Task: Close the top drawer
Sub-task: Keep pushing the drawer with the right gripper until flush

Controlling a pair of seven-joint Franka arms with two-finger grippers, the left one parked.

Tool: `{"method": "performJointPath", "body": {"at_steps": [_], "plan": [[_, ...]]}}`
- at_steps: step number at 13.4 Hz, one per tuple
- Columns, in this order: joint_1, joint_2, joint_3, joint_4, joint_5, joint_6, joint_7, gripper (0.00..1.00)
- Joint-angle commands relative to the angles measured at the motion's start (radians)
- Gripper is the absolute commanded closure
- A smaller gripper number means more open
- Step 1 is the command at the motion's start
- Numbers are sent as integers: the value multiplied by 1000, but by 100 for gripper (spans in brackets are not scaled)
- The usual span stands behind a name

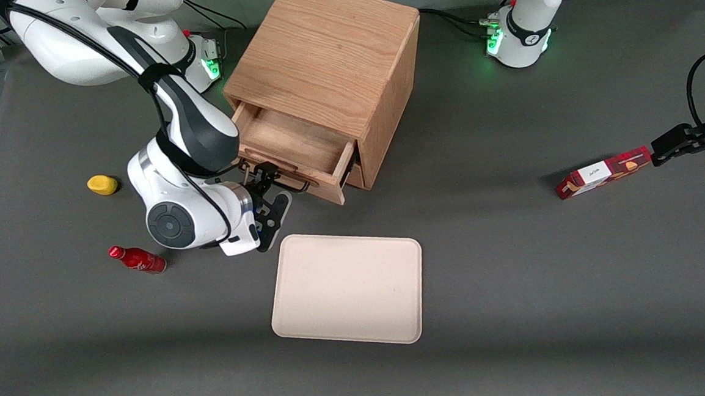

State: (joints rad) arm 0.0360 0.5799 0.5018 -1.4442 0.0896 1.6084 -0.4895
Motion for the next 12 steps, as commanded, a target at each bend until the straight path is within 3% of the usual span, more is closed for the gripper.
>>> {"method": "performJointPath", "body": {"at_steps": [1,12], "plan": [[-5,-69,20,-84,36,2,45,0],[-4,-87,87,-139,64,4,137,0]]}}
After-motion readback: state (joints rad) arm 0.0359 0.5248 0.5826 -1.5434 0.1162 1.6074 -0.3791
